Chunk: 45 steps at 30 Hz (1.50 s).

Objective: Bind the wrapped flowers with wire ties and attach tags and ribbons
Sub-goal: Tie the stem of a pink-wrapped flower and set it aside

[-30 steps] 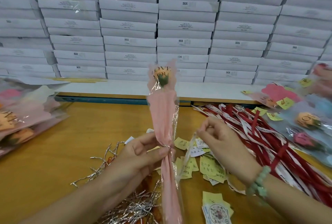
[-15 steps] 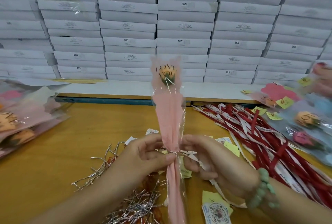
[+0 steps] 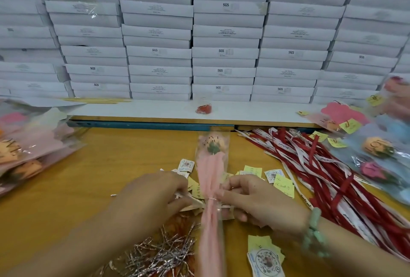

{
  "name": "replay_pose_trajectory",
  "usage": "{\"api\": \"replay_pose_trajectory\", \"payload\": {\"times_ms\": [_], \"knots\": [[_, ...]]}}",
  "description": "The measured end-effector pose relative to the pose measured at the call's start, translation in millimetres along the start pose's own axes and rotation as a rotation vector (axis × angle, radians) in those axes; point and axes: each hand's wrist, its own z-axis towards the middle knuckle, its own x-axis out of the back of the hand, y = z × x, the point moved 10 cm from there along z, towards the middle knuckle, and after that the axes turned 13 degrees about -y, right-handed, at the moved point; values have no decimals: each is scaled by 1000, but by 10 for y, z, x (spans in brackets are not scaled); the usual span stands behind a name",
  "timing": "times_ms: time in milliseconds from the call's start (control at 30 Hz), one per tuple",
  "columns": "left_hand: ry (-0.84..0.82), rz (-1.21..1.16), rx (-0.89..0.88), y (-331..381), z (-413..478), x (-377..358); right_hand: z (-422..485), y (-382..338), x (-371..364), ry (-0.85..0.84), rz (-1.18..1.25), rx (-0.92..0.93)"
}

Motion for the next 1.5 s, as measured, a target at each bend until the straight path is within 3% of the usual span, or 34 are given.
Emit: {"api": "replay_pose_trajectory", "payload": {"times_ms": [133, 300, 433, 567, 700, 800, 933, 1067, 1167, 1333, 1500], "knots": [[11, 9, 65, -115, -57, 196, -36, -69, 118, 70, -248, -14], [-63, -339, -15, -227, -49, 328, -44, -90, 211, 72, -309, -8], [-215, -824, -235, -89, -27, 230, -47, -118, 170, 11, -166, 36], [-218, -1311, -421, 49, 33, 157, -79, -241, 81, -109, -13, 110], [-262, -1561, -564, 136, 77, 94, -150, -466, -11, -258, 101, 220], [-217, -1572, -564, 152, 117, 29, -201, -623, -103, -375, 101, 286], [-153, -1309, -394, 101, 202, -197, -201, -838, -257, -483, 43, 398], [-214, -1156, -492, 189, 142, -281, -36, -995, -268, -322, -159, 445], [-152, -1142, -373, 72, 188, -386, 31, -1123, -218, -143, -329, 527], [-151, -1226, -408, 113, 213, -425, 7, -931, 135, 275, -430, 488], [-148, -1325, -410, 42, 260, -437, -96, -522, 100, 330, -575, 463]]}}
